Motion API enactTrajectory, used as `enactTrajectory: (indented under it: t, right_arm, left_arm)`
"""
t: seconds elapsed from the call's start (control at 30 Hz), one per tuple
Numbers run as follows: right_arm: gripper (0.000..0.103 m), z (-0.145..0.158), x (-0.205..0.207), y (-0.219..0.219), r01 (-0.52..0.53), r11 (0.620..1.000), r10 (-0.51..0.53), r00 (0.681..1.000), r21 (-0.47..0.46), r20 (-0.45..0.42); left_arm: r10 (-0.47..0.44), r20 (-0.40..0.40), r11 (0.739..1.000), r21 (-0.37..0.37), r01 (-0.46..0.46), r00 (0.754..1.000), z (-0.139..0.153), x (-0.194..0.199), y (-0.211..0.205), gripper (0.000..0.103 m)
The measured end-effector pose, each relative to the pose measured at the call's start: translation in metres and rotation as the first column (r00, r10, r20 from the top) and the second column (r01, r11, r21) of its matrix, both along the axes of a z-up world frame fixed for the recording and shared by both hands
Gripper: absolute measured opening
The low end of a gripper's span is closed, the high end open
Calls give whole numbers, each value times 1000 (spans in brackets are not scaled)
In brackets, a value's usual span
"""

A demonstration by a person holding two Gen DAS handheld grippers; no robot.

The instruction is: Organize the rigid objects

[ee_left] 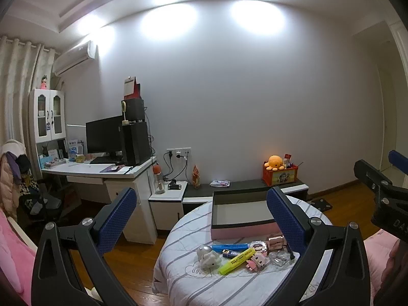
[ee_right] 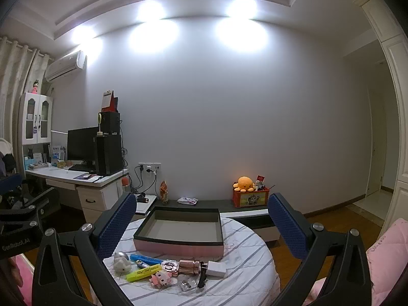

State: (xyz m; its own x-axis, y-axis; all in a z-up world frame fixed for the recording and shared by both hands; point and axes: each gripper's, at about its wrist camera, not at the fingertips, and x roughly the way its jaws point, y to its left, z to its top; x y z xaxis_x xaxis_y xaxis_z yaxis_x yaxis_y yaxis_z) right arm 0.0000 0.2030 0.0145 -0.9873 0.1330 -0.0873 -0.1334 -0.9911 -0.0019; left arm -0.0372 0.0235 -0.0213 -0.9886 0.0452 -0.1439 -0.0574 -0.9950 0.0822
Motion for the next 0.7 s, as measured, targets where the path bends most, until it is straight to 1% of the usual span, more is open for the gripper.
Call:
enactTrajectory:
  t: [0.13, 0.3, 0.57, 0.7]
  right_arm:
    - [103, 0, -3, -3, -6, 1000, 6, 1000, 6, 2]
    - [103, -3, -9, -2, -11, 1000, 11, 1000, 1, 12]
    - [103, -6, -18, -3, -17, 1000, 17, 999, 6, 33]
    - [103, -6, -20, -3, -17, 1000, 17, 999, 5, 33]
  left_arm:
    - [-3, -14, 1000, -2, 3, 1000, -2, -4, 3, 103]
    - [-6, -13, 1000, -9, 6, 1000, -4, -9, 5, 103]
    - [-6, 6, 1000, -20, 6, 1000, -6, -16, 7, 103]
    - [-3, 4, 1000, -19, 3, 1000, -6, -18, 8, 103]
